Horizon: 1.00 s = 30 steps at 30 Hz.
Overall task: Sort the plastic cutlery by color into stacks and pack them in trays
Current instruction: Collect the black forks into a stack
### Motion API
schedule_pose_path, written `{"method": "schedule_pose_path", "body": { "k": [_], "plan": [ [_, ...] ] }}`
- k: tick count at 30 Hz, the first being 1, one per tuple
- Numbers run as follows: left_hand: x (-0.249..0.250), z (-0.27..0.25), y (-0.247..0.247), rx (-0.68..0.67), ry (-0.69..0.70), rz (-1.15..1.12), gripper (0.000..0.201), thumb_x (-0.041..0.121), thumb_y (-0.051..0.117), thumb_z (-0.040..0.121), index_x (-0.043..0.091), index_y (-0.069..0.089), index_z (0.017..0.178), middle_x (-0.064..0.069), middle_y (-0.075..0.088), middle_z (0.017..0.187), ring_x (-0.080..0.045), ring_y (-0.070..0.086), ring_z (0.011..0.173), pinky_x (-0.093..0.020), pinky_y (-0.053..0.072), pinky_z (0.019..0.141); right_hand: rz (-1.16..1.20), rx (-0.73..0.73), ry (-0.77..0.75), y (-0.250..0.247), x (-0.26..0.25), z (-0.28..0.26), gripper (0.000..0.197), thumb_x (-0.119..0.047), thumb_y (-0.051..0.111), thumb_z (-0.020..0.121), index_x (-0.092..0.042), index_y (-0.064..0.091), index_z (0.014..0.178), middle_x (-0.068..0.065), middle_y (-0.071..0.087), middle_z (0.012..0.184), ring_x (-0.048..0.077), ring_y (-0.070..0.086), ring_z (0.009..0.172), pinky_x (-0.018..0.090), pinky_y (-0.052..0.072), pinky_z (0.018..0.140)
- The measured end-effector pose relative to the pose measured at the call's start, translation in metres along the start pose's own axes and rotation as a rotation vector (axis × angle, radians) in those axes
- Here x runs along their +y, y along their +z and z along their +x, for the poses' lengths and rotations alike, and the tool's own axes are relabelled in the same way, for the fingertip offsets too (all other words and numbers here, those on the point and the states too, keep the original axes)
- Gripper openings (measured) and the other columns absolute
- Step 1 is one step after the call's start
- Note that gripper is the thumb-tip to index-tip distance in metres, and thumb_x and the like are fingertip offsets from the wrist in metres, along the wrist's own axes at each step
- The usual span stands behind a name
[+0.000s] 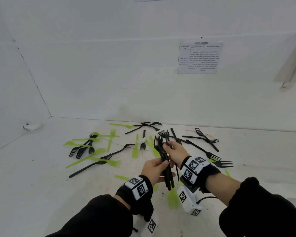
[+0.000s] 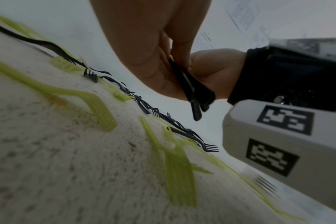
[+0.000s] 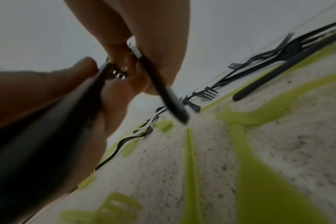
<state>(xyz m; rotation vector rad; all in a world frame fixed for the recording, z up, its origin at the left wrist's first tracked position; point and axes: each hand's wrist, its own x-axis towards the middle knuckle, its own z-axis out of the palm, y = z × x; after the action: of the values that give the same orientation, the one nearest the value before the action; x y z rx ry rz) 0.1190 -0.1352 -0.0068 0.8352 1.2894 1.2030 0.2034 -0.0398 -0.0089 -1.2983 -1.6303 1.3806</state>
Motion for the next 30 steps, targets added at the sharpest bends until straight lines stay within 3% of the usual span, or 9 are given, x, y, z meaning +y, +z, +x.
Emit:
{"method": "schedule_pose_path", "body": {
  "k": [5,9,14,16,20,23,25,27,30],
  "plan": [
    [-0.009,-0.012,0.004,-0.049,-0.009,0.08,0.015,0.005,0.051,0.094,0.012,0.063,0.091,-0.005,0.065,0.08,-0.015,0.067,0.06,-0.026,0.057,0.061,-0.017,0.027,0.058,-0.001,0.009,-0.008,0.016,-0.026,0.049,0.094,-0.012,0.051,0.101,0.002,0.048,0.07,0.01,0.042,0.031,0.019,0.031,0.034],
    [-0.012,-0.012,0.006,0.081,-0.026,0.011,0.011,0.003,0.048,0.095,0.006,0.058,0.092,-0.006,0.064,0.076,-0.017,0.066,0.057,-0.029,0.057,0.058,0.015,-0.01,0.237,0.003,0.006,-0.017,0.019,-0.023,0.038,0.096,-0.009,0.046,0.086,0.006,0.039,0.07,0.018,0.036,0.051,0.03,0.029,0.049],
    [-0.012,-0.014,0.008,0.107,-0.026,0.045,0.012,0.005,0.05,0.094,0.006,0.061,0.091,-0.008,0.064,0.076,-0.019,0.063,0.064,-0.029,0.058,0.058,-0.118,0.006,0.074,0.008,0.008,-0.031,0.04,-0.01,0.032,0.097,-0.011,0.038,0.058,0.002,0.034,0.058,0.014,0.034,0.053,0.024,0.027,0.05],
    [-0.013,-0.015,0.012,0.11,-0.021,0.064,0.011,0.005,0.052,0.093,0.005,0.063,0.095,-0.008,0.064,0.073,-0.018,0.063,0.062,-0.028,0.058,0.059,-0.138,0.0,0.097,0.013,0.009,-0.03,0.041,-0.012,0.033,0.097,-0.015,0.036,0.056,0.0,0.035,0.061,0.018,0.04,0.063,0.026,0.032,0.059],
    [-0.012,-0.013,0.012,0.106,-0.008,0.04,0.013,0.005,0.053,0.093,0.007,0.064,0.088,-0.007,0.067,0.073,-0.014,0.066,0.062,-0.024,0.056,0.056,-0.007,-0.038,0.169,0.019,0.003,-0.03,0.031,-0.01,0.037,0.095,-0.007,0.054,0.07,0.007,0.052,0.072,0.025,0.05,0.087,0.033,0.043,0.083],
    [-0.005,-0.01,0.009,0.068,0.006,0.068,0.01,0.009,0.056,0.092,0.008,0.065,0.09,-0.006,0.068,0.075,-0.014,0.067,0.066,-0.026,0.056,0.06,0.084,0.065,0.128,0.016,0.002,-0.032,0.027,-0.01,0.048,0.093,-0.006,0.063,0.115,0.01,0.062,0.116,0.027,0.056,0.112,0.041,0.042,0.104],
    [0.0,-0.004,0.007,0.087,0.005,0.081,0.009,0.007,0.057,0.091,0.007,0.065,0.092,-0.007,0.067,0.075,-0.016,0.066,0.066,-0.028,0.058,0.063,0.133,0.093,0.134,0.013,0.004,-0.03,0.019,-0.016,0.054,0.092,-0.012,0.065,0.106,0.01,0.065,0.113,0.026,0.061,0.106,0.041,0.047,0.099],
    [0.002,0.002,0.005,0.124,-0.022,0.076,0.01,0.003,0.055,0.091,0.005,0.064,0.095,-0.009,0.065,0.075,-0.019,0.063,0.065,-0.031,0.058,0.067,0.093,0.08,0.14,0.007,0.003,-0.027,0.017,-0.023,0.047,0.094,-0.017,0.063,0.089,0.004,0.066,0.094,0.022,0.063,0.083,0.034,0.052,0.08],
    [0.004,0.009,0.0,0.149,-0.065,0.087,0.01,0.002,0.052,0.093,0.006,0.06,0.089,-0.008,0.059,0.075,-0.022,0.061,0.066,-0.032,0.055,0.069,-0.223,0.083,0.188,-0.015,0.001,-0.022,0.024,-0.02,0.04,0.095,-0.012,0.055,0.112,0.007,0.06,0.098,0.021,0.055,0.072,0.027,0.046,0.059]
  ]
}}
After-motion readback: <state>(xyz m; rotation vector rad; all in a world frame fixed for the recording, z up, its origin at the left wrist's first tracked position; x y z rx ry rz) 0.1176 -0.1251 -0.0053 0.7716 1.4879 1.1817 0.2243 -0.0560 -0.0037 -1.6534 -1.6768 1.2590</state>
